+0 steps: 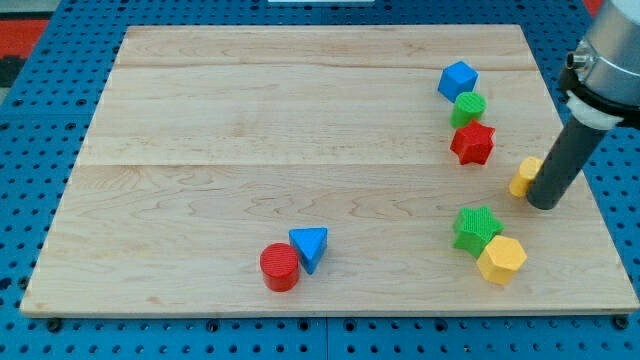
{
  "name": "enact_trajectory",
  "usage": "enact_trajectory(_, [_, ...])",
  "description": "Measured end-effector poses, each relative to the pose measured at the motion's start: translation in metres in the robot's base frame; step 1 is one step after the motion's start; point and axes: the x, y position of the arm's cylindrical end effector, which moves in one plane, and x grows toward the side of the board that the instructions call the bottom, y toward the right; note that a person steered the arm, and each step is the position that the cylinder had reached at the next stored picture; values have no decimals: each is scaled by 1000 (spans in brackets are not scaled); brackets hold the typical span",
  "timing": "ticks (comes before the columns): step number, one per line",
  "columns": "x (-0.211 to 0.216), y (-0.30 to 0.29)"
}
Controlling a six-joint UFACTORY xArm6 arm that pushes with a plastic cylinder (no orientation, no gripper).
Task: Push the yellow heart and green star vertically to the bottom side of the red star
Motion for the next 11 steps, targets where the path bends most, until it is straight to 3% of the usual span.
enact_trajectory(1, [0, 0])
enact_trajectory(3, [-4, 62])
enact_trajectory(5, [-8, -24])
enact_trajectory(6, [-8, -2])
enact_trajectory(7, [-15, 62])
enact_trajectory(8, [-45, 3])
enact_trajectory(9, [-42, -34])
enact_trajectory(10, [-33, -23])
enact_trajectory(11, [-11, 36])
